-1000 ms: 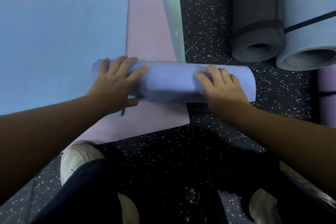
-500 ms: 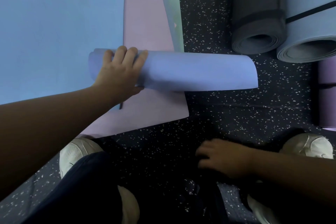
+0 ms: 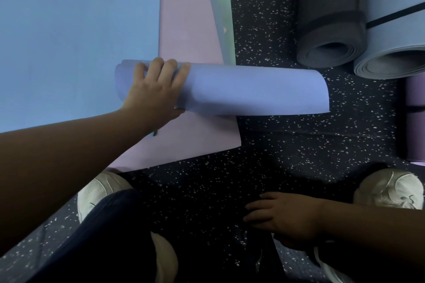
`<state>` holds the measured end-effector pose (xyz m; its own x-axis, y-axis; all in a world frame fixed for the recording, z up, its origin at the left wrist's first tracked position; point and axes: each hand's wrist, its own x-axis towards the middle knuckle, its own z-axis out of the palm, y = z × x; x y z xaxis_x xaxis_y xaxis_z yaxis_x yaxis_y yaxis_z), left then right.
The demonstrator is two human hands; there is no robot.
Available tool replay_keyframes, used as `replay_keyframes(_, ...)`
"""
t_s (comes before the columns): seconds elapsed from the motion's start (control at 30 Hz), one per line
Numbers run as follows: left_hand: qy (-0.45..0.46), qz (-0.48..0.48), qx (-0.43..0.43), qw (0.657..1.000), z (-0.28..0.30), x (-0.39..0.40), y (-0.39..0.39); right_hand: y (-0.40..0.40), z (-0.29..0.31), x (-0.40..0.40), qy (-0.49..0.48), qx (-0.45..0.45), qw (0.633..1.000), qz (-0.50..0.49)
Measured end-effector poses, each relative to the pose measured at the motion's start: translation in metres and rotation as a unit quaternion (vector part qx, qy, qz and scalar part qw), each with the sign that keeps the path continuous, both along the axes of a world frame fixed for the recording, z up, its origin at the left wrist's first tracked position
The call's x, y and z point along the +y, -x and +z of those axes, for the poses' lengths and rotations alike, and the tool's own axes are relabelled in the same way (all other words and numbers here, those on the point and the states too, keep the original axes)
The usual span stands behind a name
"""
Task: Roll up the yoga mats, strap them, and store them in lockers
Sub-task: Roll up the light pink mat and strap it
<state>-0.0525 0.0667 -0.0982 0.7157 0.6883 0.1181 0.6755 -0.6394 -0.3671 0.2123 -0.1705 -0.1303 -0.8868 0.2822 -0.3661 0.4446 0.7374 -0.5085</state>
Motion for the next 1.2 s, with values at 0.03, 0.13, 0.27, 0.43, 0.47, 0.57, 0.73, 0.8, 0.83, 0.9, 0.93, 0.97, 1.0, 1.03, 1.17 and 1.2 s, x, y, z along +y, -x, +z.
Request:
replay_keyframes(0.03, 0.001, 0.0, 0.0, 1.0, 0.0, 0.0, 0.0, 0.0, 0.002, 0.001, 0.017, -0.01, 1.0, 0.002)
replay_keyframes(0.13, 0.001, 0.003, 0.006, 1.0, 0.0, 0.0, -0.001, 0.003, 0.003, 0.002, 0.044, -0.055, 0.997, 0.037)
replay_keyframes(0.27, -0.001, 0.002, 0.006, 1.0, 0.001, 0.0, -0.001, -0.001, -0.002, -0.003, -0.025, -0.114, 0.992, 0.049)
replay_keyframes(0.43, 0.0, 0.002, 0.008, 1.0, 0.001, 0.0, -0.001, -0.004, -0.004, 0.001, -0.052, -0.123, 0.991, 0.01)
replay_keyframes(0.47, 0.0, 0.002, 0.007, 1.0, 0.001, 0.0, -0.001, -0.002, 0.0, 0.004, -0.057, -0.129, 0.99, 0.008)
replay_keyframes(0.57, 0.002, 0.002, 0.005, 1.0, 0.001, -0.001, 0.0, -0.002, 0.005, 0.004, -0.079, -0.103, 0.991, 0.042)
replay_keyframes(0.73, 0.007, 0.003, 0.005, 1.0, 0.002, -0.001, -0.001, 0.013, 0.0, 0.003, -0.006, -0.101, 0.989, 0.11)
replay_keyframes(0.8, 0.01, 0.004, 0.004, 1.0, 0.002, -0.001, -0.001, 0.013, -0.003, 0.0, 0.03, -0.159, 0.978, 0.132)
replay_keyframes(0.83, 0.011, 0.005, 0.003, 1.0, 0.002, -0.001, -0.001, 0.013, -0.004, 0.0, 0.023, -0.163, 0.978, 0.129)
replay_keyframes(0.9, 0.013, 0.007, 0.004, 1.0, 0.001, -0.001, -0.001, 0.011, 0.0, 0.0, 0.026, -0.165, 0.98, 0.105)
replay_keyframes(0.93, 0.012, 0.008, 0.006, 1.0, 0.001, -0.002, -0.001, 0.008, 0.003, 0.003, 0.025, -0.16, 0.982, 0.098)
replay_keyframes(0.97, 0.011, 0.009, 0.009, 1.0, 0.002, -0.002, -0.001, 0.004, 0.002, 0.003, 0.004, -0.146, 0.984, 0.099)
replay_keyframes(1.0, 0.011, 0.01, 0.011, 1.0, 0.002, -0.002, -0.001, 0.002, 0.001, 0.003, -0.027, -0.123, 0.988, 0.088)
replay_keyframes(1.03, 0.011, 0.012, 0.011, 1.0, 0.002, -0.002, -0.001, 0.0, 0.001, 0.006, -0.055, -0.107, 0.991, 0.063)
replay_keyframes(1.17, 0.019, -0.012, -0.011, 1.0, -0.001, -0.003, 0.0, -0.006, 0.001, 0.023, -0.098, -0.039, 0.993, -0.055)
replay_keyframes(1.2, 0.023, -0.02, -0.013, 0.999, -0.001, -0.003, 0.0, -0.008, 0.001, 0.029, -0.126, -0.026, 0.988, -0.088)
